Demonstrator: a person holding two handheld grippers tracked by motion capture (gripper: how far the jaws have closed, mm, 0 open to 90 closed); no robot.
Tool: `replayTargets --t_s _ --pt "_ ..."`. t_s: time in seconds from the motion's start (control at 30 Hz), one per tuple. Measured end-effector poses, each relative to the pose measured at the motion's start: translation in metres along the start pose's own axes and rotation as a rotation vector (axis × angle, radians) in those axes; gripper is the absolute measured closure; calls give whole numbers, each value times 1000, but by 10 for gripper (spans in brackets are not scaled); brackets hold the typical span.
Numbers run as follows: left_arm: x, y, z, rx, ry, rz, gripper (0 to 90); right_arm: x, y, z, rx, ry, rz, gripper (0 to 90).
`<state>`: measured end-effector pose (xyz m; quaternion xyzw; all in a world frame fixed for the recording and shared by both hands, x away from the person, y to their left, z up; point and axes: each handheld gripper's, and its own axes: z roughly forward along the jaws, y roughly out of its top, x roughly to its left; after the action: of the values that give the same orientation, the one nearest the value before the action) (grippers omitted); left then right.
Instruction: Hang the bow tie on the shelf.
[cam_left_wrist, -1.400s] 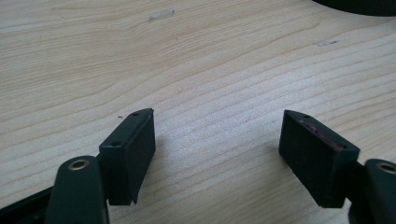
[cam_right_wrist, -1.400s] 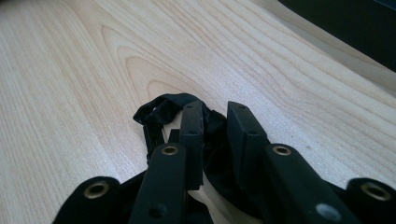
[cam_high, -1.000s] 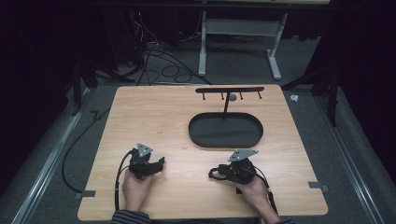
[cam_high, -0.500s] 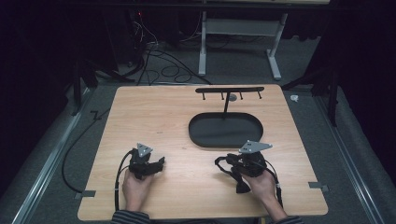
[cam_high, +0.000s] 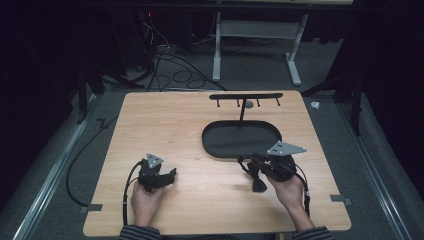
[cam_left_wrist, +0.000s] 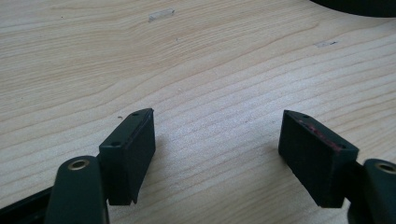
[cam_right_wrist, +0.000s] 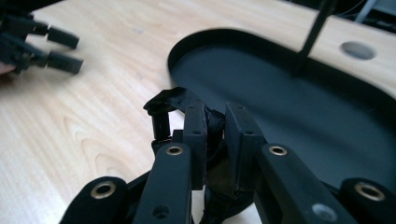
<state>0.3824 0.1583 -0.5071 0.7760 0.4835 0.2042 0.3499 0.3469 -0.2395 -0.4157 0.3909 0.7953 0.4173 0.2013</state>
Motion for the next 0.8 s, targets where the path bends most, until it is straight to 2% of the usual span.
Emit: replayTargets --t_s 0.1,0.23,0.63,0.8 --pt "0 0 0 0 0 0 278 -7 6 -7 -34 -20 15 809" --pt "0 0 0 0 0 0 277 -13 12 -13 -53 -40 19 809" --pt "0 0 0 0 1 2 278 -24 26 -20 -103 -52 31 812" --pt "0 0 0 0 0 0 278 -27 32 -22 -108 -56 29 812"
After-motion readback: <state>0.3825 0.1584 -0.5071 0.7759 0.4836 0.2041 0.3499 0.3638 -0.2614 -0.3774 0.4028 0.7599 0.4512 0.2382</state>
